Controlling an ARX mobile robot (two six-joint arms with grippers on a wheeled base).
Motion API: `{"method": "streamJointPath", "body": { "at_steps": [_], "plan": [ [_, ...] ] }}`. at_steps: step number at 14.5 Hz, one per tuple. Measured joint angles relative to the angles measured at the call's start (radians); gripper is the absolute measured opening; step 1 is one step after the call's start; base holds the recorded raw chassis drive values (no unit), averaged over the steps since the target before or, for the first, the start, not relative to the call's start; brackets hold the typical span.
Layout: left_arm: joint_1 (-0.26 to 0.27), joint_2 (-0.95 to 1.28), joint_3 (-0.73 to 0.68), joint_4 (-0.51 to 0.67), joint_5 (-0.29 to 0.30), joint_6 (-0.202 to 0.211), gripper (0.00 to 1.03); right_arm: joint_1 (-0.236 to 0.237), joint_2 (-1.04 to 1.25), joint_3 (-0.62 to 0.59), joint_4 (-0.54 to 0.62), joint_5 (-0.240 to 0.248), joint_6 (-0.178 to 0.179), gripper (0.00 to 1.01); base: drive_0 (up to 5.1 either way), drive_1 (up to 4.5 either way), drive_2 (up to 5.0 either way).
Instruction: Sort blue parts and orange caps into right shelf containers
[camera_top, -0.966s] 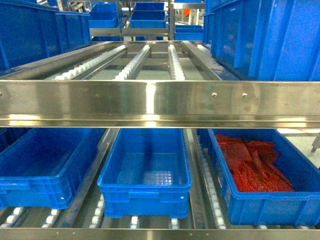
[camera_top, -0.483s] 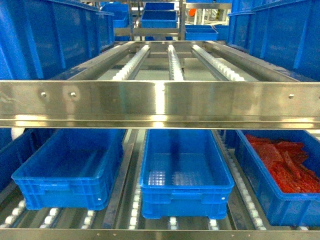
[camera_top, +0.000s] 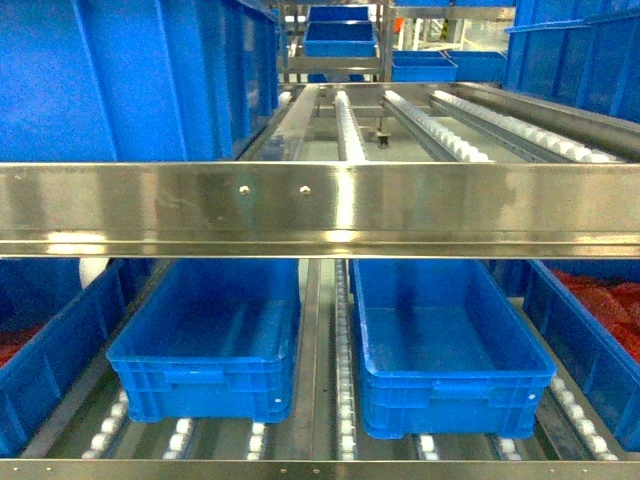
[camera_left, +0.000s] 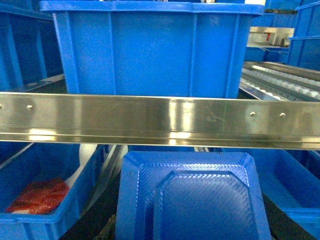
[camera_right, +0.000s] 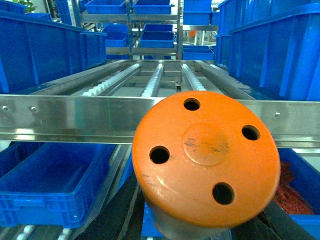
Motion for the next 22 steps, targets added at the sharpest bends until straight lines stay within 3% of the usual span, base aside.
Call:
{"method": "streamJointPath", "body": {
  "at_steps": [2, 22],
  "plan": [
    [0.000, 0.000, 0.000, -0.001, 0.000, 0.000, 0.43, 0.000, 0.000, 0.000, -0.002, 0.000, 0.000, 0.41, -5.0, 2.45, 2.4],
    [0.000, 0.000, 0.000, 0.001, -0.002, 0.000, 0.43, 0.000, 0.000, 0.000, -0.001, 0.000, 0.000, 0.41, 0.0, 0.00, 0.0]
  ]
}}
